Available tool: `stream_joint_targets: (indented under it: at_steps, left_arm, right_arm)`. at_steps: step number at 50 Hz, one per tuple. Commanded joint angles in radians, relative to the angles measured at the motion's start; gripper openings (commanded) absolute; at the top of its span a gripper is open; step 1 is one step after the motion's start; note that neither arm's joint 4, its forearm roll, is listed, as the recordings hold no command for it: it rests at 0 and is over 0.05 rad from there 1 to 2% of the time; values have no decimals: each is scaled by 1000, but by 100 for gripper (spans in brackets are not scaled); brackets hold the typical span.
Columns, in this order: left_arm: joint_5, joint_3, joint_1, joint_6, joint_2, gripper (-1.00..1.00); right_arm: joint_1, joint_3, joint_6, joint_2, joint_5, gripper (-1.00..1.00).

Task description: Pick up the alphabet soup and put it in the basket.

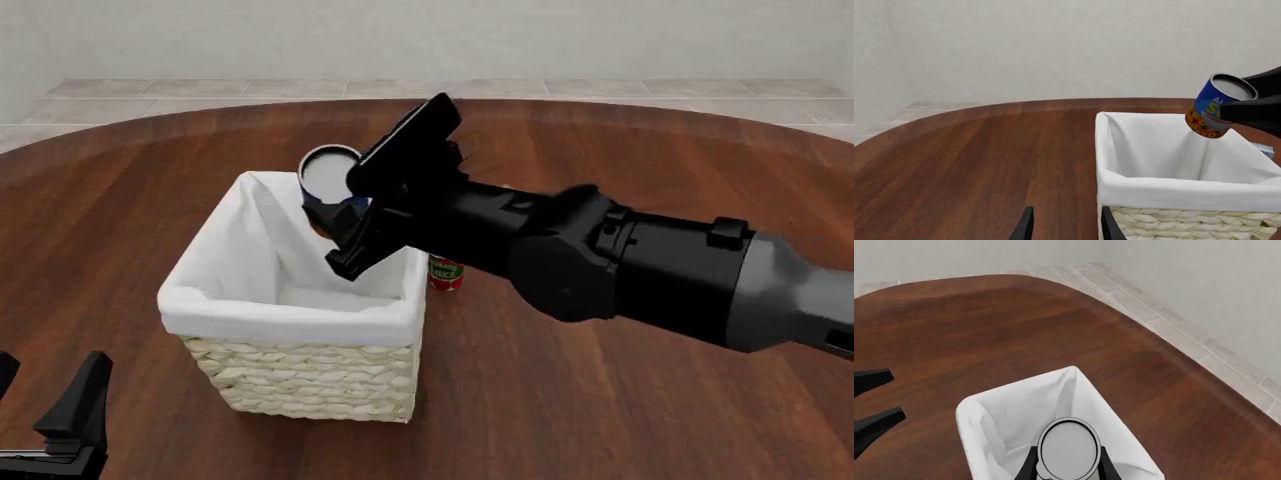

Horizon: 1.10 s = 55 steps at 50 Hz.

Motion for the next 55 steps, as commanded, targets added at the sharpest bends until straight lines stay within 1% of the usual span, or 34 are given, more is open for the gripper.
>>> stream_joint_targets:
  at_steps: [1,3,5,7,9,11,25,28,33,55]
  left_arm:
    - [0,0,0,0,0,100]
    - [0,0,0,0,0,100]
    - [0,0,0,0,0,100]
    - [0,0,0,0,0,100]
    - [0,0,0,0,0,100]
    - [0,0,0,0,0,100]
    - [0,0,0,0,0,100]
    - [0,0,0,0,0,100]
    - [0,0,0,0,0,100]
    - [0,0,0,0,0,100]
  right_arm:
    - [4,-24,25,19,8,-100]
    - [8,-22,27,23,7,-100]
    - [19,-31,51,35,22,-100]
    - [13,-30,48,40,16,-100]
    - [20,-36,70,42,25,-100]
    - [17,-34,61,42,21,-100]
    - [22,-54,76,73,32,-100]
    - [24,-61,96,85,40,-100]
    - [19,-58,88,92,35,-100]
    - [21,-49,101,113,21,-100]
